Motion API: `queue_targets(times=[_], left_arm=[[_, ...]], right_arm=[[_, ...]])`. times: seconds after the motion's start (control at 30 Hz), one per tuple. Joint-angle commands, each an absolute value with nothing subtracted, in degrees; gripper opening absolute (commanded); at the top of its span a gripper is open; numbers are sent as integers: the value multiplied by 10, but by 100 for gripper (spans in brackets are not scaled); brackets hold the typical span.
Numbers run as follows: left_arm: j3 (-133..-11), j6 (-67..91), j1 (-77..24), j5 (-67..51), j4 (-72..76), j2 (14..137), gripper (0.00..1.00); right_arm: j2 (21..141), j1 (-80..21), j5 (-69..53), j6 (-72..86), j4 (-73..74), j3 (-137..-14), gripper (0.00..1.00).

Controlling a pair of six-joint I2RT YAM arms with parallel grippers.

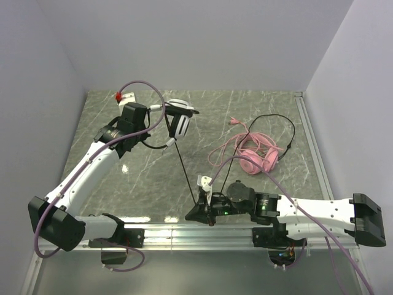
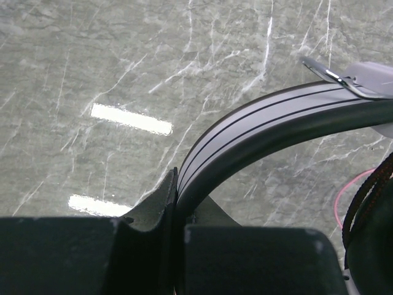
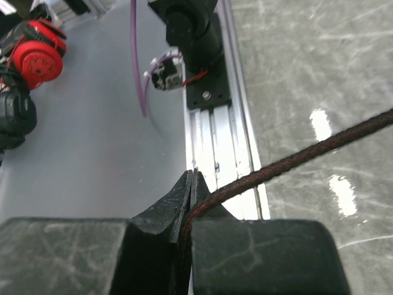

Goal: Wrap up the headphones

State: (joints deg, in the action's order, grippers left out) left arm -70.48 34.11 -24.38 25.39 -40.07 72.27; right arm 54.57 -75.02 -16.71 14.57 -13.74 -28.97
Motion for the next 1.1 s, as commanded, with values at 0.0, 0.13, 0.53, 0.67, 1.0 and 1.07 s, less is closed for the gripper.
queue_targets(times=[0.0, 0.13, 0.53, 0.67, 1.0, 1.07], left_arm=[[-715, 376, -227, 325, -307, 710, 0], [-701, 379, -223, 350, -295, 688, 1], [-640, 233, -234, 311, -203, 685, 0], [-638, 168, -270, 328, -204, 700, 0], [-585, 72, -347, 334, -164, 685, 0], [-570, 54, -368, 338, -139, 675, 0]], right_arm=[[549, -771, -229, 153, -140, -308, 0], [548, -796, -215, 167, -146, -294, 0], [510, -818, -67, 120, 59, -444, 0], [519, -812, 28, 103, 153, -518, 0], [533, -655, -28, 67, 212, -661, 0], [539, -616, -43, 64, 221, -676, 0]])
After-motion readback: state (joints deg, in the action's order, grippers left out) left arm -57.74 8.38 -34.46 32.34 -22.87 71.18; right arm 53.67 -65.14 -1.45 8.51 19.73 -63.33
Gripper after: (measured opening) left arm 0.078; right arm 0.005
